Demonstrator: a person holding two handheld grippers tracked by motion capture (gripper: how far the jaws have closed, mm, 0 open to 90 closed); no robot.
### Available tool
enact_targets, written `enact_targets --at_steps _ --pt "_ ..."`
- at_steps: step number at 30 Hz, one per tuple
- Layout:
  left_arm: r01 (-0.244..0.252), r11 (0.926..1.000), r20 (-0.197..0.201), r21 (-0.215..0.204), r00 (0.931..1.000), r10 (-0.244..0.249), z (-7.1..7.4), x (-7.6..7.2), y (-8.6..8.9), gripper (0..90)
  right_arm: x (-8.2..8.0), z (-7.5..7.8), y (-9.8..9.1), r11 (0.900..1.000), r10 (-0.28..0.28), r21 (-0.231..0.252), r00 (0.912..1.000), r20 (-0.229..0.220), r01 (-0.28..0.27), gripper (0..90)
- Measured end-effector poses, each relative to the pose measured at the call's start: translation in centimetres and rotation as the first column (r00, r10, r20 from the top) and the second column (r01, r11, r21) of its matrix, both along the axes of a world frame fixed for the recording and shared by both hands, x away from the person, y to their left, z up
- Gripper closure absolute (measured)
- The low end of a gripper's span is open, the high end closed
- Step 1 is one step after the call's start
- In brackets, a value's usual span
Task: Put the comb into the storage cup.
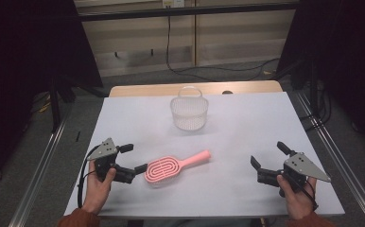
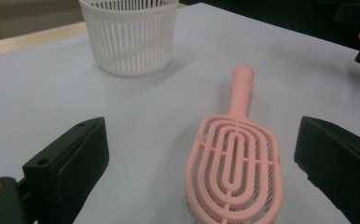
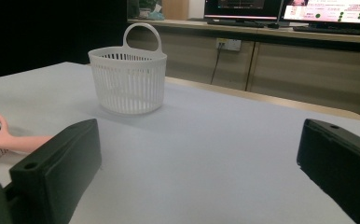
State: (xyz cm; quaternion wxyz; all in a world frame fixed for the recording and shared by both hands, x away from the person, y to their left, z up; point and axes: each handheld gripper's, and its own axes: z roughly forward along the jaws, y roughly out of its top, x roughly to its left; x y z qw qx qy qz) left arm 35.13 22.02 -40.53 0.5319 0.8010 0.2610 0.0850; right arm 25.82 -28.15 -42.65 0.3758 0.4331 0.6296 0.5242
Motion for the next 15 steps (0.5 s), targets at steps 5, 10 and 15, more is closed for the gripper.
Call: enact_targets --at_steps 5,10,15 --pt "-0.006 0.9999 -0.009 0.012 0.9999 0.006 0.0 0.2 -0.3 3.6 0.0 0.0 0.0 1.0000 -0.002 -0.006 1.0000 -0.001 0.002 0.0" --pt "0.020 0.9994 -0.045 0.028 0.9988 -0.019 0.0 0.7 -0.7 2.6 0.1 -0.1 0.0 1.0000 0.002 -0.004 1.0000 -0.002 -0.002 0.0" --pt "0.078 0.9953 -0.083 0.058 0.9938 -0.073 0.2 1.2 -1.8 3.3 0.1 -0.1 0.1 0.9999 0.005 -0.010 1.0000 -0.006 -0.005 0.0"
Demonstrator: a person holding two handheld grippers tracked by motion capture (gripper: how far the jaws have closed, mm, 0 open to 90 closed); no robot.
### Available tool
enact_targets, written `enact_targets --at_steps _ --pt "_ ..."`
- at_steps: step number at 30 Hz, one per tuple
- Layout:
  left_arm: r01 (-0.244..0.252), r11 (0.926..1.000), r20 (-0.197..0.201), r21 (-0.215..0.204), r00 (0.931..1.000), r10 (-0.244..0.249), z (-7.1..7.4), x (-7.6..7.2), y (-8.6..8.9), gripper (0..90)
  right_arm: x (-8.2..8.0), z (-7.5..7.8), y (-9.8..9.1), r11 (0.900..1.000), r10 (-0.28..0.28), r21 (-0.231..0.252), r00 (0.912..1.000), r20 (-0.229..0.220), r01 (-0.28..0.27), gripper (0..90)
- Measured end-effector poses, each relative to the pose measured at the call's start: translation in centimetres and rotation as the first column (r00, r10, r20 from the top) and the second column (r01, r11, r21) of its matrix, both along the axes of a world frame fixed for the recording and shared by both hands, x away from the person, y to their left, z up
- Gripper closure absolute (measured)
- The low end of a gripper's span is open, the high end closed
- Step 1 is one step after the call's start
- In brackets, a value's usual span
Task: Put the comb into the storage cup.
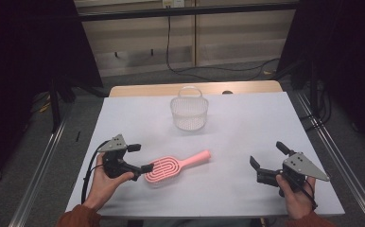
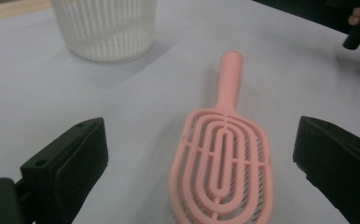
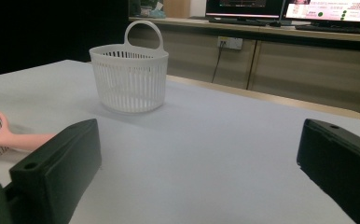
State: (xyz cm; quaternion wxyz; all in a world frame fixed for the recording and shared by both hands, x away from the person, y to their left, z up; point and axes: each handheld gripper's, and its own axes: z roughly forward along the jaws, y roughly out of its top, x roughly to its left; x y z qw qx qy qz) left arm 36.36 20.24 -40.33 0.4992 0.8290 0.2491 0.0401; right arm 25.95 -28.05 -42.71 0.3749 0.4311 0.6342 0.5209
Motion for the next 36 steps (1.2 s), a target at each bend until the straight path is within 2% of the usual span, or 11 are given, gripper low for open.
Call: enact_targets --at_steps 8,13,18,19,24,26,27,29,34,35,36 --pt "0.076 0.9958 -0.038 0.051 0.9965 -0.074 0.0 0.3 -1.9 3.8 0.0 0.0 0.0 1.0000 0.002 -0.001 1.0000 0.002 -0.002 0.0" --pt "0.094 0.9919 -0.034 0.086 0.9952 -0.091 0.3 0.8 -2.8 3.8 0.1 -0.1 0.1 1.0000 0.005 0.001 1.0000 -0.002 -0.005 0.0" --pt "0.114 0.9875 -0.093 0.109 0.9903 -0.104 -0.1 1.3 -3.4 7.3 0.1 -0.1 0.1 1.0000 0.006 0.001 1.0000 -0.002 -0.006 0.0" --pt "0.123 0.9835 -0.106 0.132 0.9883 -0.109 -0.3 1.3 -3.5 7.1 0.1 -0.1 0.0 0.9999 0.011 0.002 0.9999 -0.007 -0.011 0.0" --pt "0.145 0.9731 -0.127 0.179 0.9843 -0.123 -0.1 1.5 -3.9 7.4 0.1 -0.1 0.1 0.9999 0.013 -0.002 0.9999 -0.010 -0.013 0.0" --pt "0.145 0.9691 -0.123 0.200 0.9849 -0.122 0.0 1.6 -4.1 7.6 0.2 -0.1 0.1 0.9999 0.015 -0.002 0.9999 -0.009 -0.015 0.0" --pt "0.144 0.9699 -0.130 0.196 0.9842 -0.120 -0.1 1.6 -4.2 7.5 0.1 -0.1 0.1 0.9999 0.014 -0.002 0.9998 -0.012 -0.014 0.0" --pt "0.155 0.9639 -0.140 0.216 0.9820 -0.127 -0.2 1.5 -4.4 7.2 0.2 -0.2 0.1 0.9998 0.020 0.000 0.9997 -0.014 -0.020 0.0" --pt "0.177 0.9411 -0.141 0.288 0.9799 -0.141 0.1 1.5 -5.1 5.8 0.2 -0.2 0.2 0.9998 0.018 0.000 0.9997 -0.017 -0.018 0.0" --pt "0.172 0.9426 -0.148 0.286 0.9799 -0.133 0.1 1.5 -5.3 4.8 0.2 -0.2 0.2 0.9999 0.016 -0.002 0.9997 -0.016 -0.016 0.0" --pt "0.189 0.9348 -0.149 0.301 0.9774 -0.150 0.2 1.7 -5.4 4.4 0.2 -0.2 0.2 0.9999 0.016 -0.001 0.9997 -0.017 -0.016 0.0"
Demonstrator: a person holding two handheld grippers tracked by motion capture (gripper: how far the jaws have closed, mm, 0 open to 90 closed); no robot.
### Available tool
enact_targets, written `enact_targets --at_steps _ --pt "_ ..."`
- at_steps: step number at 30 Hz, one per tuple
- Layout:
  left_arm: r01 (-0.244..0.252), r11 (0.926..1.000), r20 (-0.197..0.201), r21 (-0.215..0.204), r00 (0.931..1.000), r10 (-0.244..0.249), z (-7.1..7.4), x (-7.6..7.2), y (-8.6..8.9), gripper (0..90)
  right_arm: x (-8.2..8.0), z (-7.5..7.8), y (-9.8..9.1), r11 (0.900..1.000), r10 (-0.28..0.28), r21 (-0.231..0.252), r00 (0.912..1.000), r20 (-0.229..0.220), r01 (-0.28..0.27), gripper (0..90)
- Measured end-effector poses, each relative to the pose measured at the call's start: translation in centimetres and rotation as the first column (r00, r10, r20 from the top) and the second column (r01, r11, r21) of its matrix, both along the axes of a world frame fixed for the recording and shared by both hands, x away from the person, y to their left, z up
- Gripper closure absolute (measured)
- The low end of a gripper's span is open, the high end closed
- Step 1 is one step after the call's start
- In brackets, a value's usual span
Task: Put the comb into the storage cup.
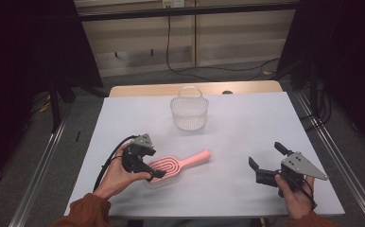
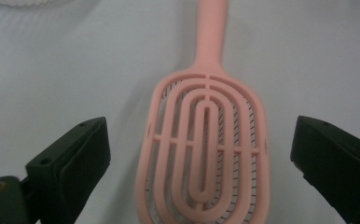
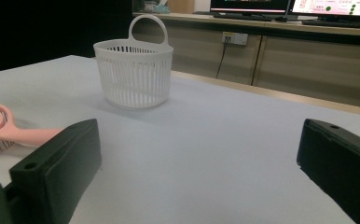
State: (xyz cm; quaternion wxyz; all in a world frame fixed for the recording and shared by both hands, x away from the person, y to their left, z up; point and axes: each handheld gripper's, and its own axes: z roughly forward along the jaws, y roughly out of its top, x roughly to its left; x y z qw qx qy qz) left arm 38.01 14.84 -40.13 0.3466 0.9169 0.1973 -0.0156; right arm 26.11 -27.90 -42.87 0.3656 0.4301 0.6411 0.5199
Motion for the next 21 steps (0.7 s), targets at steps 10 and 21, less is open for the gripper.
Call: enact_targets --at_steps 10,21 --pt "0.042 0.9935 -0.013 0.105 0.9991 -0.041 0.5 0.5 -1.8 10.6 0.0 0.0 0.1 0.9999 0.014 -0.007 0.9999 0.006 -0.014 0.0" --pt "0.118 0.9698 -0.046 0.213 0.9928 -0.111 -0.3 0.7 -3.1 10.3 -0.1 0.0 0.1 0.9998 0.020 -0.007 0.9998 0.006 -0.020 0.0"
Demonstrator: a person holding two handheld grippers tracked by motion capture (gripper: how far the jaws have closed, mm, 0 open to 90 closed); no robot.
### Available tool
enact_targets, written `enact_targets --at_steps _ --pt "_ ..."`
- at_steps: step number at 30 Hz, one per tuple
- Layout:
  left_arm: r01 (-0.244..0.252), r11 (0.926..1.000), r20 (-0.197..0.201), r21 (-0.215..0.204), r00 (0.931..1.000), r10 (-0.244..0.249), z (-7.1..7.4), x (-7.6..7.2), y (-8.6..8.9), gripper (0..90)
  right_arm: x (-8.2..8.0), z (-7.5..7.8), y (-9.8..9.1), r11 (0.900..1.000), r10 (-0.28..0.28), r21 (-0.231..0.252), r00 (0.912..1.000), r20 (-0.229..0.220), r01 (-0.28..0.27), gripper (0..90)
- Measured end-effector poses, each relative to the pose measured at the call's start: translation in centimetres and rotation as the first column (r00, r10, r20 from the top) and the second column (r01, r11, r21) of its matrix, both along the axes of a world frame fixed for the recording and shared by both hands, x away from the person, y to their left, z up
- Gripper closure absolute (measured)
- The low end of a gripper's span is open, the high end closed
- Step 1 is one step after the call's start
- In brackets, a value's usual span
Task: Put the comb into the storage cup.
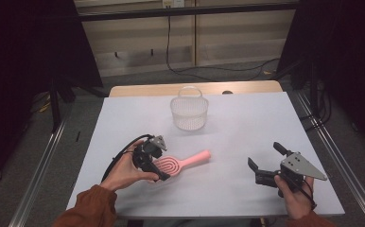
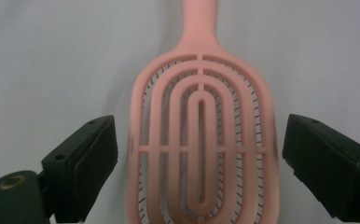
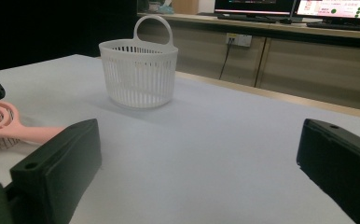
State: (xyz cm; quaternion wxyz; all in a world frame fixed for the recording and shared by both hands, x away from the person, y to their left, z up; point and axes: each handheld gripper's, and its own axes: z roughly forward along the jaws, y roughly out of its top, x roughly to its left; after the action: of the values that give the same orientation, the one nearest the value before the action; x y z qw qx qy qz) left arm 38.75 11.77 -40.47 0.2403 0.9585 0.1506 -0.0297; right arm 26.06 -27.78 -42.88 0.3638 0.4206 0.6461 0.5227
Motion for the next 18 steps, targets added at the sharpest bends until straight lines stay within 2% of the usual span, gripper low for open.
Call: enact_targets --at_steps 10,14,15,16,18 --pt "0.052 0.9961 -0.006 0.071 0.9987 -0.051 -0.4 0.1 -0.8 12.3 0.0 0.0 0.1 1.0000 0.004 -0.006 1.0000 -0.002 -0.004 0.0" --pt "0.058 0.9942 0.000 0.091 0.9983 -0.059 -0.4 0.1 -1.0 13.9 0.0 -0.1 0.1 0.9999 0.010 -0.007 0.9999 -0.004 -0.010 0.0" --pt "0.074 0.9929 -0.009 0.093 0.9973 -0.073 -0.4 0.2 -1.1 14.3 0.1 -0.1 0.1 0.9999 0.011 -0.009 0.9999 -0.005 -0.011 0.0" --pt "0.071 0.9939 -0.016 0.084 0.9974 -0.070 -0.4 0.2 -1.1 15.9 0.1 -0.1 0.1 0.9999 0.011 -0.010 0.9999 -0.007 -0.011 0.0" --pt "0.075 0.9929 -0.015 0.093 0.9972 -0.074 -0.5 0.3 -1.2 16.1 0.1 -0.1 0.1 0.9999 0.010 -0.010 0.9999 -0.008 -0.010 0.0"
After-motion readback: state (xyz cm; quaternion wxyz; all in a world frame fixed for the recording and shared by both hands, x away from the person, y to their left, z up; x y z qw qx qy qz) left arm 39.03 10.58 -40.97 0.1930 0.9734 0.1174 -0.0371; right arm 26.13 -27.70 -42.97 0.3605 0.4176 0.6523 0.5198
